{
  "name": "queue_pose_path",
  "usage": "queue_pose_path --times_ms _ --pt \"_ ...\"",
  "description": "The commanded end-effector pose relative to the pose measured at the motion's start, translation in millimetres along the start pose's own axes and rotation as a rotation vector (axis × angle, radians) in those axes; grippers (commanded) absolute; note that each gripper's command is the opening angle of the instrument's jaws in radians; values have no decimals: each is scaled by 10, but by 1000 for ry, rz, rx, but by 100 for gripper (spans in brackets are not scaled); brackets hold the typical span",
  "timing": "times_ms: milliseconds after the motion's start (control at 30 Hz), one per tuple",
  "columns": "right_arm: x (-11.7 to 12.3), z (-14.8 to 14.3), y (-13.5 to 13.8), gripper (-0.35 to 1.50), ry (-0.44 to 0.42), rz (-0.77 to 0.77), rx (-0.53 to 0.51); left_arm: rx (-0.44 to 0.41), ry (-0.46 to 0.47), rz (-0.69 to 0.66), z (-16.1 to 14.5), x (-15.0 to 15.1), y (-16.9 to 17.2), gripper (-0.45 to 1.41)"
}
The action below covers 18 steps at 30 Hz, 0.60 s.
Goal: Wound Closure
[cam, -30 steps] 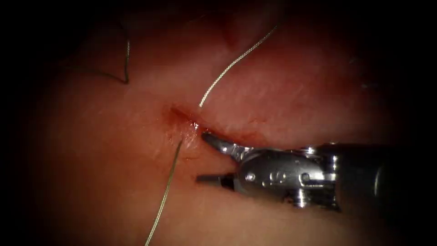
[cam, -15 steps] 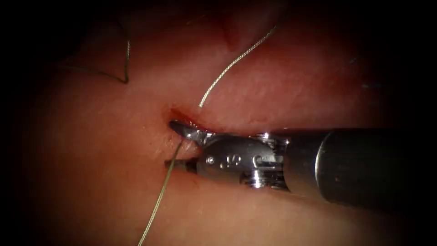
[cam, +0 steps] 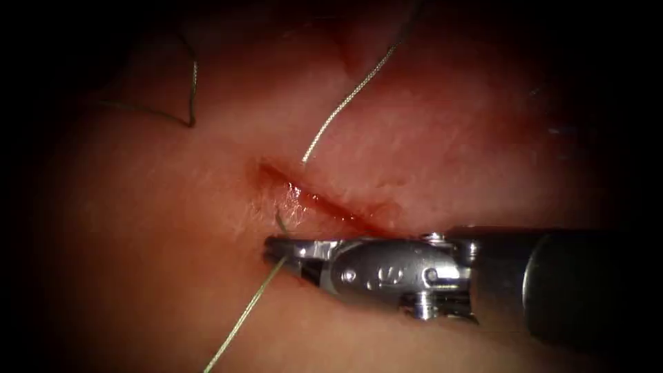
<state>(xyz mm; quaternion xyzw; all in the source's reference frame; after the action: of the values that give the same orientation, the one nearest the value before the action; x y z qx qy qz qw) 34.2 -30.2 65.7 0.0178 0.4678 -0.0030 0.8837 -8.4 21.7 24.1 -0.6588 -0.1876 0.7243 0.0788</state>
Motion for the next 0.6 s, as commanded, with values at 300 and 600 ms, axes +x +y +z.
queue_pose_path --times_ms 300,600 --pt "25 -68 -77 -35 9 -34 25 0 1 2 5 -5 -4 -45" --pt "44 -83 -102 -35 25 -41 41 0 1 2 6 -5 -4 -45"
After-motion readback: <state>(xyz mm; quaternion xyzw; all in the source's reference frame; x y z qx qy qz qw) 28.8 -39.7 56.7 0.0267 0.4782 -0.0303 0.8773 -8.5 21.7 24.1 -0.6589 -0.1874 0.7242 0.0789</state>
